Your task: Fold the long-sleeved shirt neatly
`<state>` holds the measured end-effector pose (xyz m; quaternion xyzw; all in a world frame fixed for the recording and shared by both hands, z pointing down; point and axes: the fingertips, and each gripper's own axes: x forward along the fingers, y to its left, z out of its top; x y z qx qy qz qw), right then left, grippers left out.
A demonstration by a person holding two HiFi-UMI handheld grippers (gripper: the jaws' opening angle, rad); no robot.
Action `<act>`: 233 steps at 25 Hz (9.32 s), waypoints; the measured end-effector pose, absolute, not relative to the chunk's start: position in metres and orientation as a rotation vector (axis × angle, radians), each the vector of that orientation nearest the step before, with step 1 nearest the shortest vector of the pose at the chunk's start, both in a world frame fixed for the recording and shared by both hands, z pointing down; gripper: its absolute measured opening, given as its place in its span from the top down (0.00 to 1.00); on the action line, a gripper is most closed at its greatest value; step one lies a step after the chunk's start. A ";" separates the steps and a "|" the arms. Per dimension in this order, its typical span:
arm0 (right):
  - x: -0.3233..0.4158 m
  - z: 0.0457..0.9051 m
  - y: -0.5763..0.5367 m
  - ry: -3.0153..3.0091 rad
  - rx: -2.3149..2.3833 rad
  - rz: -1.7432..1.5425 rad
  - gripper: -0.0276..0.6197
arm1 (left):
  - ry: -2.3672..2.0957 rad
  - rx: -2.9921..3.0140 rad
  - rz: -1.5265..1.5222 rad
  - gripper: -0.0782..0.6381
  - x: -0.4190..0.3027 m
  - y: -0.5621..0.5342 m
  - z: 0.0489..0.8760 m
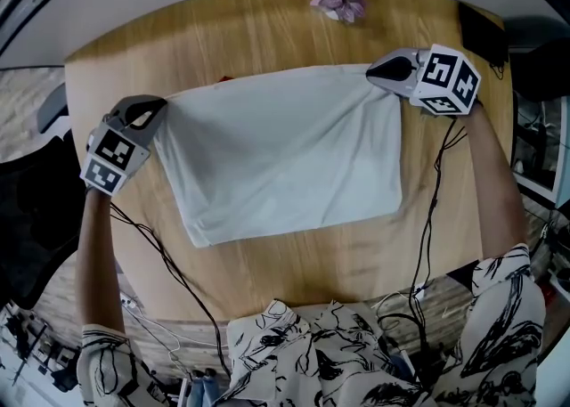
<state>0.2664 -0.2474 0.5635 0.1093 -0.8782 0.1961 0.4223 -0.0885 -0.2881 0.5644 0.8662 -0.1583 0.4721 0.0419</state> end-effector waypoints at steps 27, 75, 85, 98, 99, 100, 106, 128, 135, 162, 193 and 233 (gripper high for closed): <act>0.283 0.571 -0.274 -2.121 0.622 0.367 0.66 | -0.909 2.479 1.249 0.64 -0.119 -0.309 0.564; 0.304 0.570 0.046 -2.024 1.097 0.942 0.91 | -0.830 2.185 1.096 0.85 -0.149 0.011 0.564; 0.305 0.577 0.057 -1.998 1.041 0.875 0.85 | -0.806 2.184 1.147 0.81 -0.156 0.018 0.572; 0.257 0.514 -0.041 -2.204 1.027 0.564 0.68 | -0.795 2.516 1.101 0.63 -0.083 -0.082 0.515; 0.250 0.519 -0.044 -2.206 1.004 0.560 0.68 | -0.766 2.537 1.131 0.63 -0.074 -0.083 0.519; 0.246 0.524 -0.045 -2.203 0.983 0.556 0.68 | -0.740 2.552 1.161 0.63 -0.067 -0.084 0.524; 0.261 0.564 -0.034 -2.094 0.902 0.517 0.66 | -0.700 2.487 1.253 0.63 -0.081 -0.077 0.562; 0.274 0.571 -0.112 -2.188 0.945 0.672 0.61 | -0.803 2.389 1.106 0.56 -0.092 -0.145 0.567; 0.288 0.477 -0.121 -2.475 1.255 0.629 0.64 | -1.084 2.472 0.747 0.60 -0.101 -0.139 0.480; 0.264 0.158 0.210 -2.472 2.027 -0.231 0.95 | -1.681 2.656 -0.144 0.88 -0.189 0.147 0.181; 0.320 0.123 0.389 -2.397 2.183 -0.220 0.95 | -1.931 2.586 -0.093 0.89 -0.200 0.310 0.132; 0.302 0.168 0.389 -2.461 2.074 -0.131 0.95 | -2.001 2.466 0.007 0.89 -0.201 0.337 0.191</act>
